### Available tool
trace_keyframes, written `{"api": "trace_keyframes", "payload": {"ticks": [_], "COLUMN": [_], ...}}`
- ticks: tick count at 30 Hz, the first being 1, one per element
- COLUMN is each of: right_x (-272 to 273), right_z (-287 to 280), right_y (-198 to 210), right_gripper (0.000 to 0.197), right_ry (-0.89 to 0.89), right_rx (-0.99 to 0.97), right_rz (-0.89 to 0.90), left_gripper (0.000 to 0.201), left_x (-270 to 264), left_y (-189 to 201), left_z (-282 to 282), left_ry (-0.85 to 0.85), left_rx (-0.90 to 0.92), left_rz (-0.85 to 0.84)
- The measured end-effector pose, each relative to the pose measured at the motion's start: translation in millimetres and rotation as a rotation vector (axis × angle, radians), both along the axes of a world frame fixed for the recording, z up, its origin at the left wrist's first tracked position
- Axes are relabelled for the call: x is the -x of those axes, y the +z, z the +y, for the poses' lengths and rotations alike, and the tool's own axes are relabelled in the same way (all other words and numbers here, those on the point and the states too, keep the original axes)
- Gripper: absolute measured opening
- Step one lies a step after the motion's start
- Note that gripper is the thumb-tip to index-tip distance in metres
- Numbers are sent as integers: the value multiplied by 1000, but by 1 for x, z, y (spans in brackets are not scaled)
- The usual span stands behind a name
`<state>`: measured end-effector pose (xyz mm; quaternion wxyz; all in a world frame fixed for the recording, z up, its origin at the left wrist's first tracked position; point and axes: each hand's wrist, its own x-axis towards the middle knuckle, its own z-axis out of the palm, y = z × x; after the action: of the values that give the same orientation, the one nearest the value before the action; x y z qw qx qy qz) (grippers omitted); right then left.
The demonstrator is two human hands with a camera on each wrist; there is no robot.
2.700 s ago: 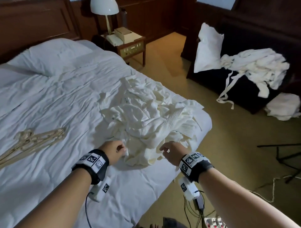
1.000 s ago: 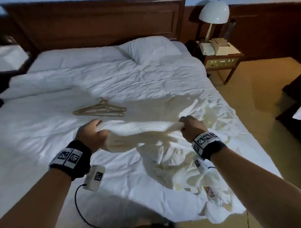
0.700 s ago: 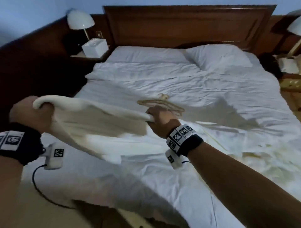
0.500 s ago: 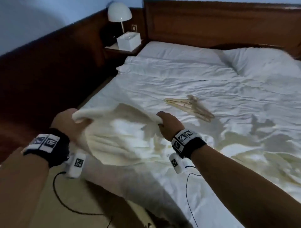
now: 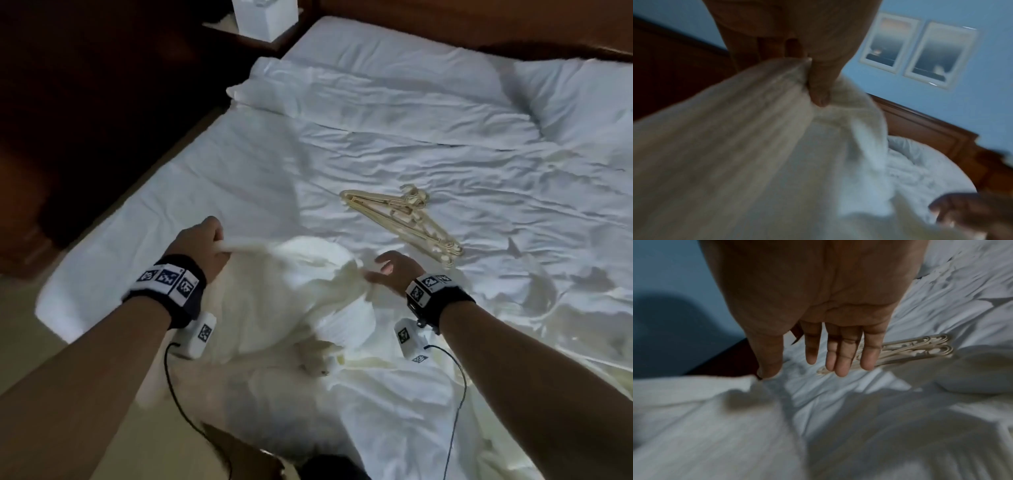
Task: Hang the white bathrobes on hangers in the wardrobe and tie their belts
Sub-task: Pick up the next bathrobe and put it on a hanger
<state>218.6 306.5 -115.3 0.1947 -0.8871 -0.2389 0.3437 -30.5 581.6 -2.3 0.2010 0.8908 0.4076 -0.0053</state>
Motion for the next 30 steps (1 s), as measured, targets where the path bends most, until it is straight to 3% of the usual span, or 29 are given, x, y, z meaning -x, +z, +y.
{"api": "trace_keyframes", "payload": {"ticks": [3,8,11,16,21,22,26,30], "right_x": [-58,-127,-163,-211,-228,-222,-202,-188], "right_z": [8,15,20,27,13,12,2,-6], "right_y": [-40,-102,-141,-169,-193,-187,-175,-162], "right_gripper": [54,53,59,66,92,85,52,56], "right_ry": [-10,78,73,48,205,153,178,232], "right_rx": [98,431,470,516,548,543,641,669], "right_rz": [-31,-142,-185,-264,-253,-222,-239,-251], "left_gripper": [20,34,43,52,25,19,44,62], "left_x": [-45,-66,-65,-74,-78,-77,-68,-53], "left_y": [-34,-82,-97,-99,-115,-115,-104,-89], "left_z": [10,21,34,47,54,54,55,60], "left_ry": [44,94,111,19,93,121,127,95], "left_rx": [63,207,206,130,151,165,157,136], "left_rz": [3,83,174,438,262,214,97,49]}}
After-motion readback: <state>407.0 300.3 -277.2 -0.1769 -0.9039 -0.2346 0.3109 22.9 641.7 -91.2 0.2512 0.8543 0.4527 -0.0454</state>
